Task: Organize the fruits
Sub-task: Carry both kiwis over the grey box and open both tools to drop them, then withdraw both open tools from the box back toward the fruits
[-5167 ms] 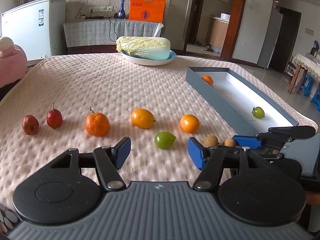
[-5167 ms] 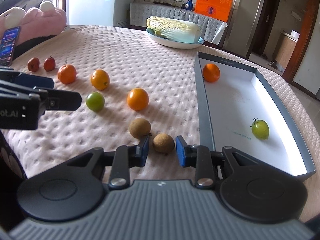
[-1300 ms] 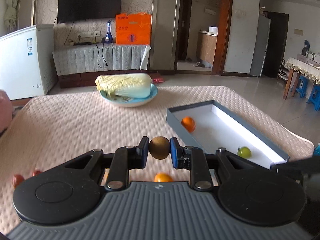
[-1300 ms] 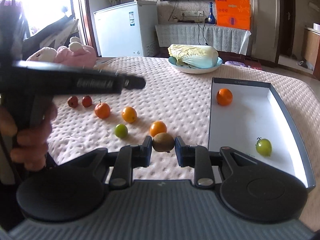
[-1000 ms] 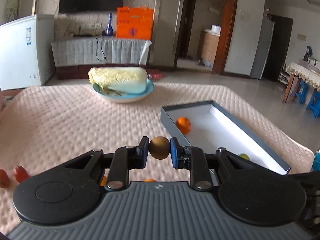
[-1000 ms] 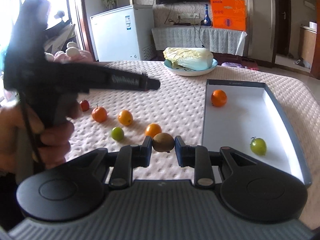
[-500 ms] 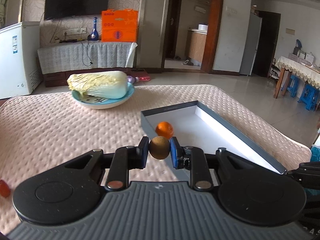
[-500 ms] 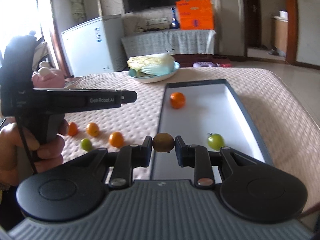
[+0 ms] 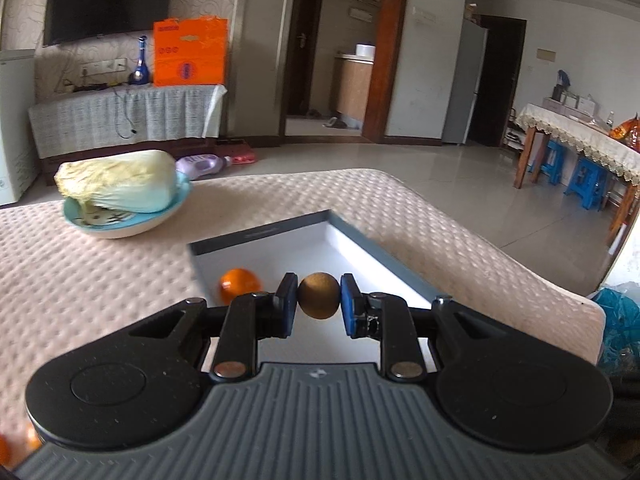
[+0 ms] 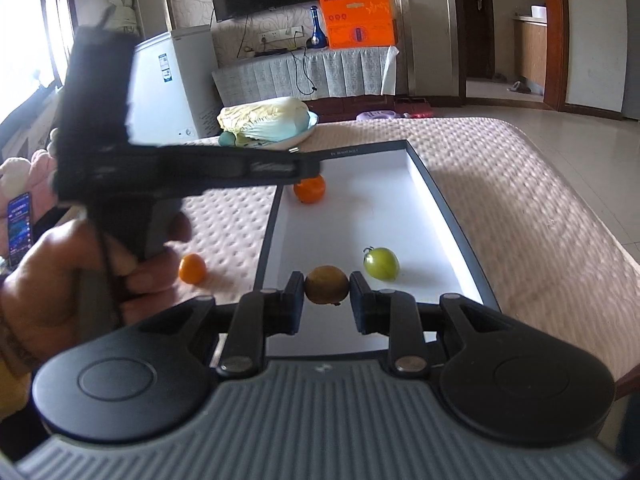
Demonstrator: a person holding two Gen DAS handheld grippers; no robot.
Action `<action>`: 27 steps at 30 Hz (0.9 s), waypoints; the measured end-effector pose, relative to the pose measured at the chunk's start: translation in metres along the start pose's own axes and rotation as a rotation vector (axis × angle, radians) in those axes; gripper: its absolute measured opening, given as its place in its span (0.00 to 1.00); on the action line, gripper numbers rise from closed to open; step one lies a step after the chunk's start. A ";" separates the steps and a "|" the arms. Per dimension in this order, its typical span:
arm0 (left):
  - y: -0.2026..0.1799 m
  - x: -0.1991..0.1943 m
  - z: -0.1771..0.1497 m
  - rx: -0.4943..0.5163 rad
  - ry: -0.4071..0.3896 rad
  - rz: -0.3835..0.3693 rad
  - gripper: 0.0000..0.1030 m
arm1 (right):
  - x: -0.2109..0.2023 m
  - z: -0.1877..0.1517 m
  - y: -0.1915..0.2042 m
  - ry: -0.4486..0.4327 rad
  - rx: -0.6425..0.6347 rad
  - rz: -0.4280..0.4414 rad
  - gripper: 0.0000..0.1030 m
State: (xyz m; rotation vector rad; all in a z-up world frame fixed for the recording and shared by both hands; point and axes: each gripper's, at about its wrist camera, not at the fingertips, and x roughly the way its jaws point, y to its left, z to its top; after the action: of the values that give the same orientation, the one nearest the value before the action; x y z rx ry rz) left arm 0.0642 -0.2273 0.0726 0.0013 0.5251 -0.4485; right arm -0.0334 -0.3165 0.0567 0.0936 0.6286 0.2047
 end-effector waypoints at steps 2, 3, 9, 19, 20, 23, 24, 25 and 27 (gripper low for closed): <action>-0.006 0.010 0.002 0.004 0.004 -0.012 0.26 | 0.001 -0.001 -0.003 0.009 -0.002 -0.002 0.27; -0.009 0.015 0.003 0.007 0.004 -0.015 0.26 | 0.002 -0.001 -0.004 0.013 -0.003 -0.004 0.27; -0.023 0.039 0.007 0.045 0.007 -0.027 0.26 | 0.005 -0.003 -0.010 0.029 0.007 -0.017 0.27; -0.022 0.039 0.006 0.048 -0.020 -0.018 0.49 | 0.005 -0.002 -0.012 0.021 0.019 -0.032 0.27; -0.021 0.036 0.007 0.046 -0.028 -0.013 0.50 | 0.005 -0.002 -0.014 0.015 0.023 -0.036 0.27; -0.014 0.024 0.008 0.030 -0.049 -0.004 0.51 | 0.008 0.001 -0.015 -0.009 0.038 -0.043 0.27; -0.012 0.019 0.007 0.025 -0.055 0.002 0.52 | 0.009 0.003 -0.015 -0.016 0.038 -0.048 0.27; -0.009 0.015 0.007 0.020 -0.059 0.010 0.52 | 0.011 0.004 -0.014 -0.023 0.038 -0.053 0.27; -0.002 0.003 0.005 0.010 -0.065 0.021 0.53 | 0.017 0.007 -0.013 -0.027 0.043 -0.068 0.27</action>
State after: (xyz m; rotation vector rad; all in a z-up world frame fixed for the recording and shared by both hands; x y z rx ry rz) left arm 0.0686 -0.2310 0.0757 0.0018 0.4591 -0.4288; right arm -0.0136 -0.3260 0.0502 0.1163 0.6085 0.1243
